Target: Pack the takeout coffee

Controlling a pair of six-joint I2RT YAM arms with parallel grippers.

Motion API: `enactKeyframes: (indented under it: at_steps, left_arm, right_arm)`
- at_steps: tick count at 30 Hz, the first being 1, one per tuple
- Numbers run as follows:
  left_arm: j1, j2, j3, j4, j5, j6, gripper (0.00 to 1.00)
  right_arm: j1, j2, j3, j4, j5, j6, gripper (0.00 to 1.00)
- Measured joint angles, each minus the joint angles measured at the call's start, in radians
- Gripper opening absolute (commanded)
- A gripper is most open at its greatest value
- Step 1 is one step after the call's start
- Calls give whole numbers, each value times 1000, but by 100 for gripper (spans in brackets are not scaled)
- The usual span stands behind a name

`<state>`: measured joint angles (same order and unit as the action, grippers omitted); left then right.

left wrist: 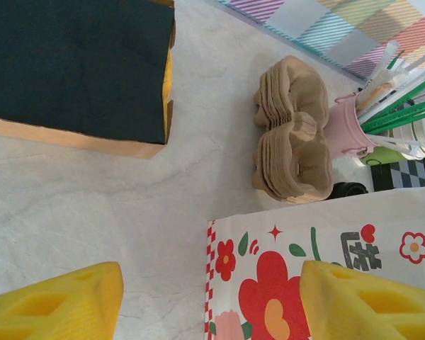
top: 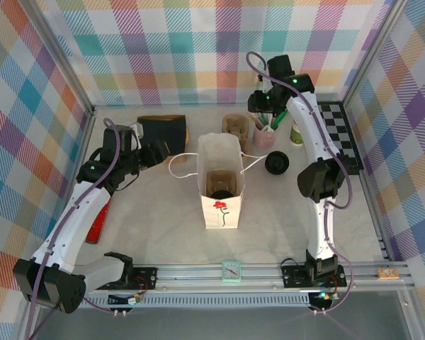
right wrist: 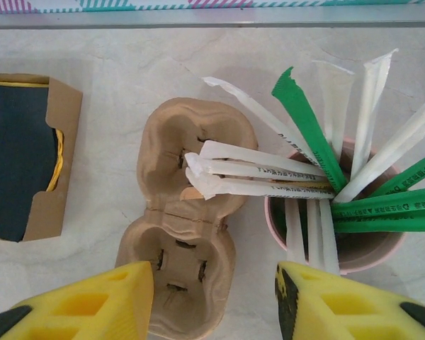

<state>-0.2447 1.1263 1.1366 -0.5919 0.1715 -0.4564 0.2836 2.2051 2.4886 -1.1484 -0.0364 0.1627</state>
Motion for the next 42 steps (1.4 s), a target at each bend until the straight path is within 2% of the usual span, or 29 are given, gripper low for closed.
enactKeyframes:
  at_steps: [31,42]
  left_arm:
    - [2,4,0,0,0,4,67]
    - [2,4,0,-1,-1,4,67]
  right_arm:
    - [43,121,68,43,105,8,36]
    - [43,143,74,80,105,31,25]
